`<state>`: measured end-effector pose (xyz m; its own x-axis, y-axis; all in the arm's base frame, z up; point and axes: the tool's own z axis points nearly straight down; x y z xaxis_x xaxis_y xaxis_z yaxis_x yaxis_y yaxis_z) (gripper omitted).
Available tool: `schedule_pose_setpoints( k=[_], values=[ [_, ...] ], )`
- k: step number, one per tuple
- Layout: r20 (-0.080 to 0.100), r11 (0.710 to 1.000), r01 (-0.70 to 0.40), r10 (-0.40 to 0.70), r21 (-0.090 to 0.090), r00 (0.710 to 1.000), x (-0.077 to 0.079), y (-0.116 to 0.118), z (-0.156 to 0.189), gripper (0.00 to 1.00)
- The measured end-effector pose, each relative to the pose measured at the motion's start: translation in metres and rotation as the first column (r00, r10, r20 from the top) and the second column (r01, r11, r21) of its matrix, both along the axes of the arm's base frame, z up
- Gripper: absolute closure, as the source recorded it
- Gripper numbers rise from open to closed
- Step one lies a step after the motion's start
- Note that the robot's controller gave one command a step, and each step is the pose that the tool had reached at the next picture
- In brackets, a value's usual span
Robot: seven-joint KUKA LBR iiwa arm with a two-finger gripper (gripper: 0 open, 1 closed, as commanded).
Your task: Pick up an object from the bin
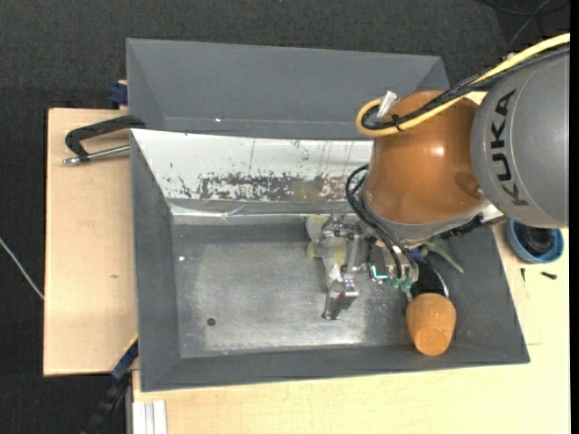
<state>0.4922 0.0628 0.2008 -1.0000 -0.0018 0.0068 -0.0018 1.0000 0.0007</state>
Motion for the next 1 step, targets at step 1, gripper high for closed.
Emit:
schedule_pose_setpoints(
  k=[1],
  values=[
    [0.002, 0.978, 0.208, -0.208, -0.002, 0.978, 0.0223, -0.0847, -0.1013, 0.00]
  ],
)
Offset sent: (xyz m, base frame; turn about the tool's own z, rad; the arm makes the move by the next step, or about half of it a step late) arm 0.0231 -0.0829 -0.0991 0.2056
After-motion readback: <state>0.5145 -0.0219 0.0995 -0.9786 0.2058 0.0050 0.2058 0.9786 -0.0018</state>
